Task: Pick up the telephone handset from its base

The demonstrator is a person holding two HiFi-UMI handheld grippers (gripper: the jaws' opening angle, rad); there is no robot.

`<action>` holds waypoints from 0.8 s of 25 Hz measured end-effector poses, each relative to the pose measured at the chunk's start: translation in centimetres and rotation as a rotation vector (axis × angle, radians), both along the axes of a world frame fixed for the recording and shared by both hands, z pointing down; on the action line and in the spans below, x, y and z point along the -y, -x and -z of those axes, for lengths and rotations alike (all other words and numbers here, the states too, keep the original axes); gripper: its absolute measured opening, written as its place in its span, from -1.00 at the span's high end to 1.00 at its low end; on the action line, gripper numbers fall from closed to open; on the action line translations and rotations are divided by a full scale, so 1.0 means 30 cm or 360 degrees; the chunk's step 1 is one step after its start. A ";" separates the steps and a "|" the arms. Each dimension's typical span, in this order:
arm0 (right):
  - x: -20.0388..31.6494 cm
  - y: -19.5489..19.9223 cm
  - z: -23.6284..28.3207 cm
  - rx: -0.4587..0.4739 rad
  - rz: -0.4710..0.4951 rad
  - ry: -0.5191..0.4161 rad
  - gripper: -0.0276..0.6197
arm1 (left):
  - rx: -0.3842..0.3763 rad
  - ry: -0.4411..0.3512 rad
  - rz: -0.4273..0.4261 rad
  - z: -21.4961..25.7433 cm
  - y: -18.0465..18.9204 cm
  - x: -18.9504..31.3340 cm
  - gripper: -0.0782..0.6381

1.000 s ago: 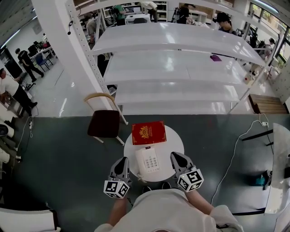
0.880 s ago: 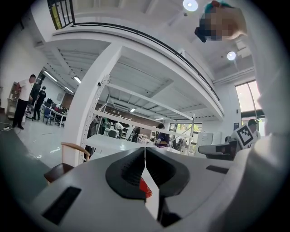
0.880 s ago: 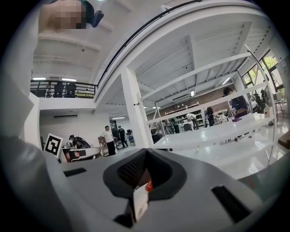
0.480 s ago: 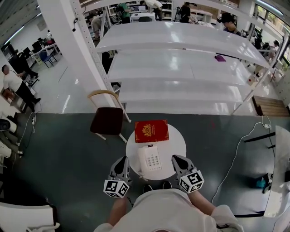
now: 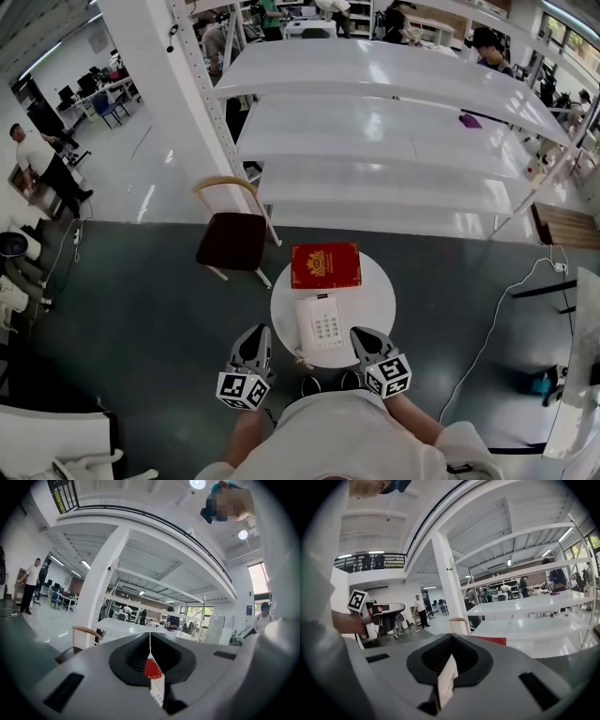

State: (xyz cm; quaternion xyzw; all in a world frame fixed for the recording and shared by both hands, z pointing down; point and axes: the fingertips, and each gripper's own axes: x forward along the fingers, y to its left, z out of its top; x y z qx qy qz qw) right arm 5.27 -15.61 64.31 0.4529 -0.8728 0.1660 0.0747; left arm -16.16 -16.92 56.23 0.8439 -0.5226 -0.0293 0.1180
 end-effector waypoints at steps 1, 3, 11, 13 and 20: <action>0.003 0.019 -0.013 -0.0004 0.0018 0.0016 0.88 | 0.0001 0.0002 0.0007 0.002 0.010 -0.003 0.72; 0.009 0.058 -0.040 -0.0010 0.0052 0.0055 0.88 | 0.0005 0.0005 0.0018 0.004 0.034 -0.010 0.72; 0.033 0.170 -0.154 -0.0061 0.0101 0.0179 0.88 | 0.0007 0.0030 0.0055 -0.013 0.130 -0.022 0.72; 0.039 0.195 -0.200 -0.0070 0.0124 0.0245 0.81 | 0.0004 0.0025 0.0047 -0.014 0.141 -0.012 0.72; 0.075 0.263 -0.356 -0.0099 0.0157 0.0481 0.49 | -0.0011 0.0034 -0.0022 -0.022 0.139 0.011 0.72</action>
